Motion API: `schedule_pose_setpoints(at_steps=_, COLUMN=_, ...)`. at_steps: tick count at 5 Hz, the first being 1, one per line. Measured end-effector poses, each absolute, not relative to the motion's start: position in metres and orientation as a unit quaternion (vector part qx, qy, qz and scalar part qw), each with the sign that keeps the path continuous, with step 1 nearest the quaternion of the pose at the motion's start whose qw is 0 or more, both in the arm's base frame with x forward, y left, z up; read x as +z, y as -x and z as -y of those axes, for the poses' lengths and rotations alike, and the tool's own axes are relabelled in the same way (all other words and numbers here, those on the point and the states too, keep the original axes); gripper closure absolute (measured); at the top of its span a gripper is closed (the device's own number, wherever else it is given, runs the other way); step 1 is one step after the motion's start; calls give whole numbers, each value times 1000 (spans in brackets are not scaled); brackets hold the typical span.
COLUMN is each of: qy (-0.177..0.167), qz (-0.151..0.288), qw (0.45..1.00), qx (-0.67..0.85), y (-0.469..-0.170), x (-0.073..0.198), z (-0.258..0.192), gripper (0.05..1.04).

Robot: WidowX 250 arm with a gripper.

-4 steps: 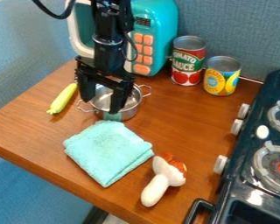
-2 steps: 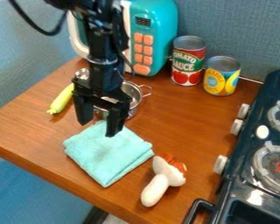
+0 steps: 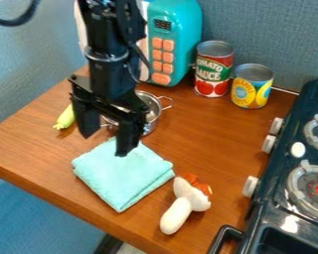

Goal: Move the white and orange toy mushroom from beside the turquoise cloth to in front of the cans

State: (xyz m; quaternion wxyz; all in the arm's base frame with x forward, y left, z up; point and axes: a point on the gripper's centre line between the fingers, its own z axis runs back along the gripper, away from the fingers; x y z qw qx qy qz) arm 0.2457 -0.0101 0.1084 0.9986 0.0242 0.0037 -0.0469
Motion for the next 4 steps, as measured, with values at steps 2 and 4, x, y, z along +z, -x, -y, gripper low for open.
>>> schedule_pose_setpoints(at_steps=2, qy=43, qz=-37, qw=989, qx=-136, y=-214, x=91, z=53, gripper=83)
schedule_pose_setpoints(at_steps=4, qy=85, qz=-40, qw=985, qx=-143, y=-207, x=80, z=76, gripper=83)
